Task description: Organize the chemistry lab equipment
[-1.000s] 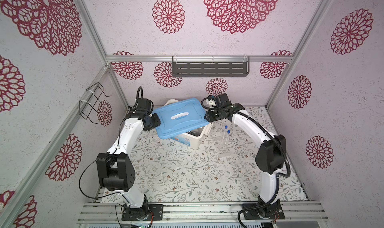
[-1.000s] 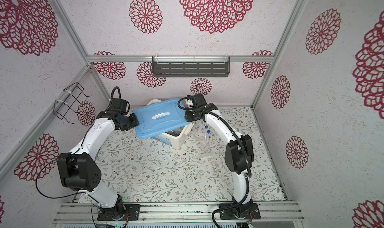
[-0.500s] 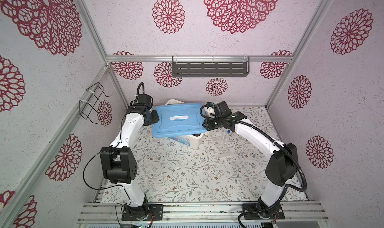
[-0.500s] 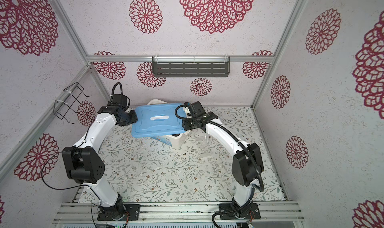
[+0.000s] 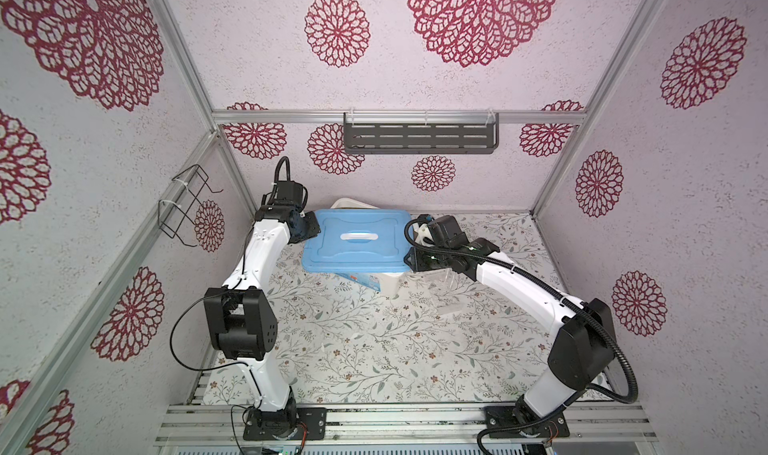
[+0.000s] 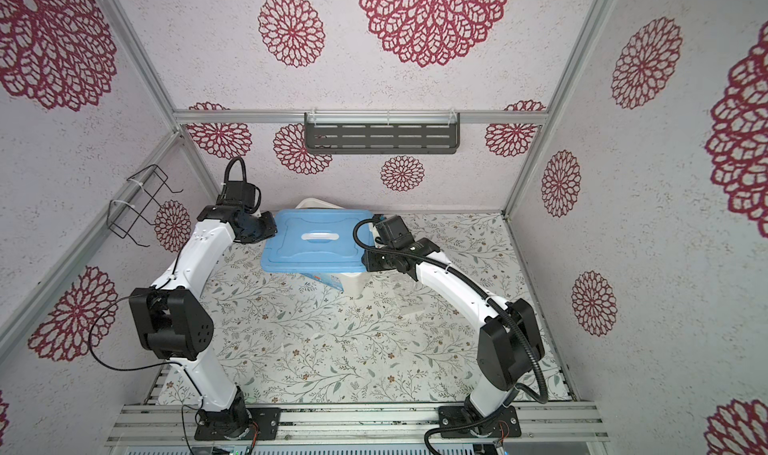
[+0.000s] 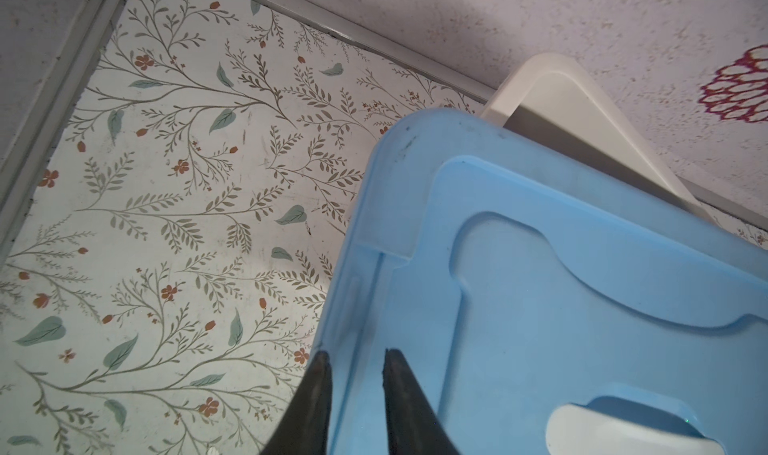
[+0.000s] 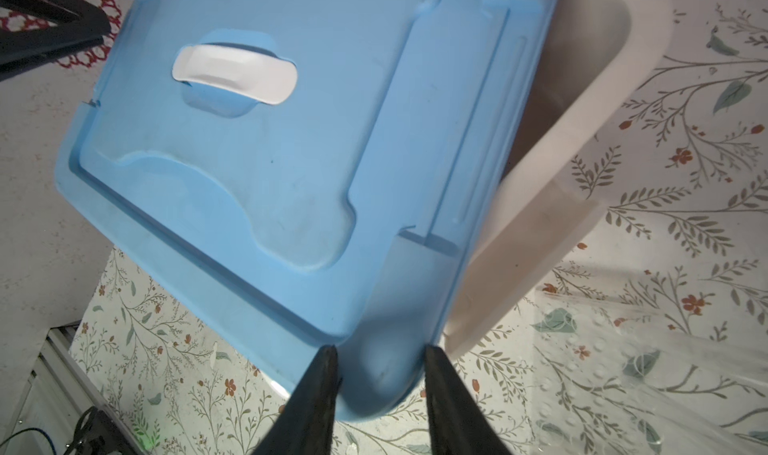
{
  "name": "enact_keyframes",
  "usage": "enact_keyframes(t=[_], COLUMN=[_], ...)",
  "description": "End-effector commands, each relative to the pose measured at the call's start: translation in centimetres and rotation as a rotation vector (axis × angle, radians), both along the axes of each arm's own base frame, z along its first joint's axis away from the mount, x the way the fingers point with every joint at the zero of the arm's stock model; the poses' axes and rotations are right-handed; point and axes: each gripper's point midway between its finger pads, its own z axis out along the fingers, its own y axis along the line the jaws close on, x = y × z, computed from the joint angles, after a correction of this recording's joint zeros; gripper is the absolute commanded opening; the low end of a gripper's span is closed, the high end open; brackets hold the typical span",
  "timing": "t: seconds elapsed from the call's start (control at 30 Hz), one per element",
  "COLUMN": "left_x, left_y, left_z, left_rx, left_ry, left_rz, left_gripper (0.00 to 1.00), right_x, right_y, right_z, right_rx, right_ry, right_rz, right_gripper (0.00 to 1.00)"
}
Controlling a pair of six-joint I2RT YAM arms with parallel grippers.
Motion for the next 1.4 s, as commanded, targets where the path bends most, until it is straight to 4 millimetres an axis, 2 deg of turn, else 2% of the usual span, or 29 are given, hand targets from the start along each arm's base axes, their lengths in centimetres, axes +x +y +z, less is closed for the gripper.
enact_keyframes(t=[0.0,0.17,0.2,0.23,0.5,0.63,0.8,0.93,1.1,1.2,1.37], left_x=[1.5,2.8,3.0,3.6,5.9,6.7,7.8,8.6,9.4,9.5,9.5], left_y=[-1.0,-1.6,-1.6,-1.6,-2.3,-2.8,-3.6,-4.8,-5.5,-5.9,-7.3], left_z=[0.1,-0.9,-0.5,-1.9,-2.4,-2.4,-3.0,-3.0,-3.1,-3.3,-3.6], left_rx=[0.038,0.033,0.034,0.039,0.017,-0.003,-0.039,-0.094,-0.107,-0.13,-0.161], left_ry=[-0.032,-0.012,-0.02,0.01,-0.003,-0.017,-0.021,-0.036,-0.047,-0.044,-0.049], left_rz=[-0.033,-0.051,-0.052,-0.054,-0.076,-0.093,-0.108,-0.118,-0.13,-0.132,-0.132], left_gripper=[0.26,0.27,0.27,0.27,0.28,0.28,0.28,0.29,0.3,0.31,0.31], right_x=[-0.3,-0.7,-0.7,-0.8,-0.6,0.3,0.8,2.1,3.1,3.3,3.6], right_y=[0.4,0.3,0.1,-0.2,-1.2,-1.7,-0.7,-0.7,-1.5,-1.3,-1.0], right_z=[2.4,2.3,2.2,1.9,0.7,0.8,1.6,1.9,0.5,-0.3,-0.6], right_rx=[0.067,0.07,0.063,0.055,-0.01,-0.039,-0.013,0.015,-0.031,-0.043,-0.02], right_ry=[-0.019,0.013,0.018,0.028,0.079,0.086,0.123,0.119,0.16,0.18,0.192], right_rz=[-0.016,-0.04,-0.053,-0.07,-0.139,-0.195,-0.205,-0.264,-0.355,-0.354,-0.376], right_gripper=[0.4,0.42,0.42,0.43,0.48,0.48,0.48,0.5,0.53,0.55,0.59])
